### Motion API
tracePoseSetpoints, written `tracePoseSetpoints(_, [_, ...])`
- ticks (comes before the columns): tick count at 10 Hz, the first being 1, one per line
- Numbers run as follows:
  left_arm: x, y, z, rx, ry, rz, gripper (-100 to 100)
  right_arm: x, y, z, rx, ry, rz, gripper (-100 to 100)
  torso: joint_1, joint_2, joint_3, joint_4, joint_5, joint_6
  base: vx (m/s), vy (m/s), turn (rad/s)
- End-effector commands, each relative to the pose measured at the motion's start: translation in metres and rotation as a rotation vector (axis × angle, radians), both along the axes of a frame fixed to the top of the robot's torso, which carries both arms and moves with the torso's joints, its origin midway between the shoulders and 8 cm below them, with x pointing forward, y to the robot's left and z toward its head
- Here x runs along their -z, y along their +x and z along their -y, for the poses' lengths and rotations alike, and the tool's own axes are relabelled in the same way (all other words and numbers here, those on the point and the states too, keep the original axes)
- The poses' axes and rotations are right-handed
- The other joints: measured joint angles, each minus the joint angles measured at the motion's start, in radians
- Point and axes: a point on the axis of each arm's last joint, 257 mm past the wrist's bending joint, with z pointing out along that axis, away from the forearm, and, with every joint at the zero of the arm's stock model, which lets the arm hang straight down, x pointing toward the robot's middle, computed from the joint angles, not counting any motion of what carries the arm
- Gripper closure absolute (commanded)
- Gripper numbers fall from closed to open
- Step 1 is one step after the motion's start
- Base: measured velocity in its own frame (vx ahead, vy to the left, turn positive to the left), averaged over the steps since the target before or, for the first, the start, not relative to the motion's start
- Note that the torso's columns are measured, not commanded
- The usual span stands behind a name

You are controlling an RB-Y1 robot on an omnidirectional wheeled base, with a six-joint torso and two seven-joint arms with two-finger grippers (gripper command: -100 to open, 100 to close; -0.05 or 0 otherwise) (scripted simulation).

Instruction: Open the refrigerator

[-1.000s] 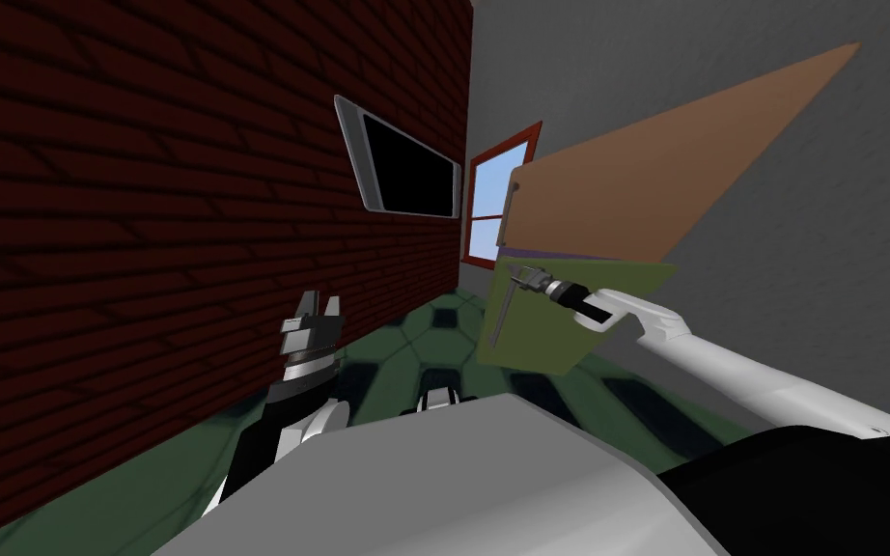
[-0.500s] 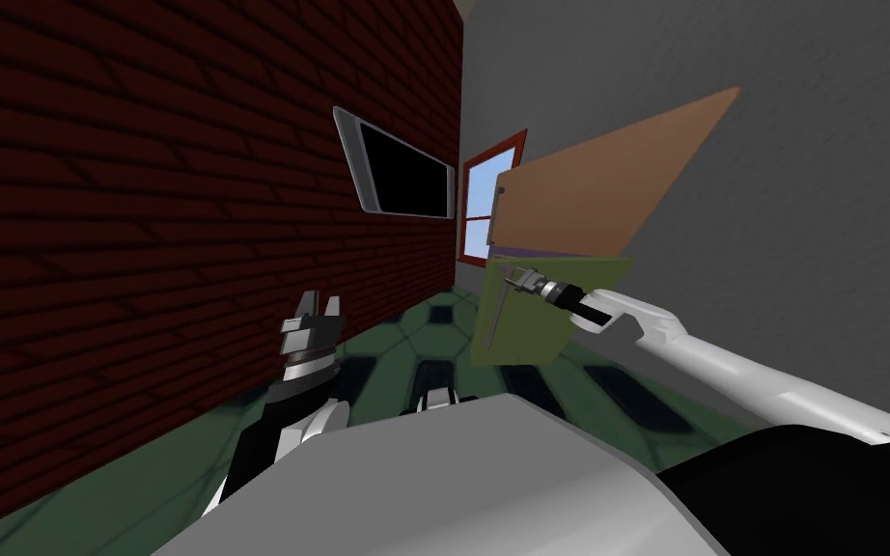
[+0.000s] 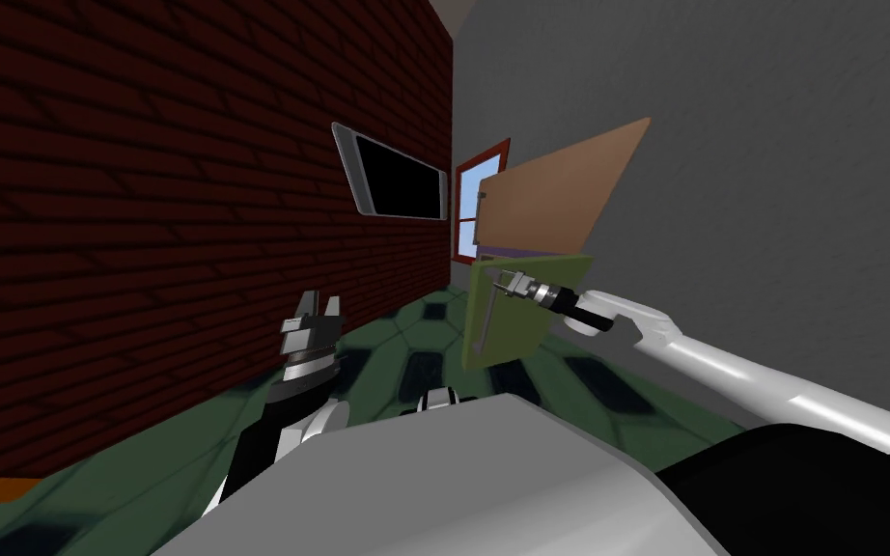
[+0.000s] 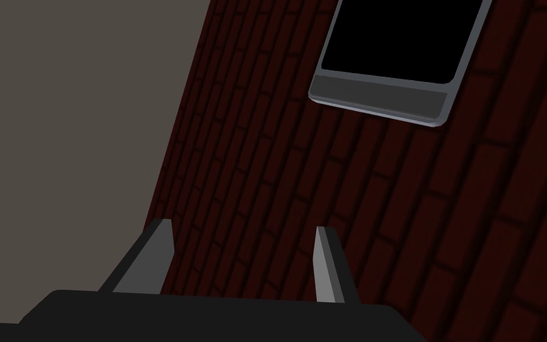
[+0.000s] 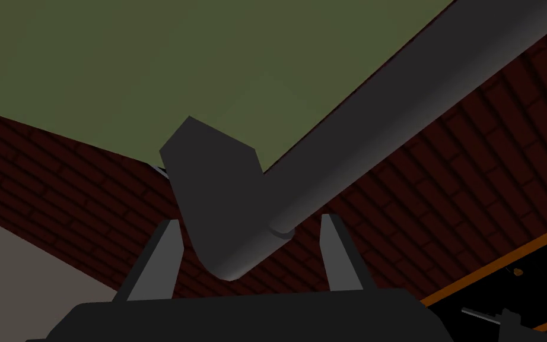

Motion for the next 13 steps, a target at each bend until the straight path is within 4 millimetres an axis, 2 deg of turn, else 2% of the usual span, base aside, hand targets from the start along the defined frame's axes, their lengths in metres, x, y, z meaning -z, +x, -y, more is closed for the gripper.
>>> tracePoseSetpoints(1, [0.0,0.0,0.0,0.0,0.0,0.0,0,0.006,-0.019,-0.035,-0.102,0.005,-0.011,100,-0.001,0.0,0.001,-0.001,-0.001,0.0,-0.239,-0.216,-0.015])
tracePoseSetpoints(2, [0.0,0.0,0.0,0.0,0.0,0.0,0,-0.012,-0.011,-0.025,-0.078,0.002,0.005,-100,-0.001,0.002,0.002,-0.002,-0.002,-0.002,-0.119,-0.094,-0.039])
tracePoseSetpoints(4, [0.0,0.0,0.0,0.0,0.0,0.0,0,-0.023,-0.009,-0.026,-0.083,0.0,0.005,-100,0.012,-0.009,-0.007,0.002,0.007,-0.003,0.019,0.037,-0.042])
tracePoseSetpoints(9, [0.0,0.0,0.0,0.0,0.0,0.0,0,-0.058,-0.005,-0.034,-0.101,-0.005,0.005,-100,0.0,0.016,0.008,0.014,0.006,0.003,0.018,0.026,-0.021])
tracePoseSetpoints(10, [0.0,0.0,0.0,0.0,0.0,0.0,0,-0.042,-0.007,-0.033,-0.106,-0.007,-0.019,-100,0.0,0.019,0.01,0.018,0.007,0.004,0.008,0.01,0.005])
tracePoseSetpoints(11, [0.0,0.0,0.0,0.0,0.0,0.0,0,-0.042,-0.008,-0.033,-0.108,-0.005,-0.021,0,0.001,0.017,0.01,0.013,0.005,0.002,0.008,0.002,0.001])
tracePoseSetpoints(13, [0.0,0.0,0.0,0.0,0.0,0.0,0,-0.042,-0.008,-0.033,-0.108,-0.006,-0.021,0,0.003,0.006,0.004,0.005,0.003,-0.001,-0.003,0.0,-0.001])
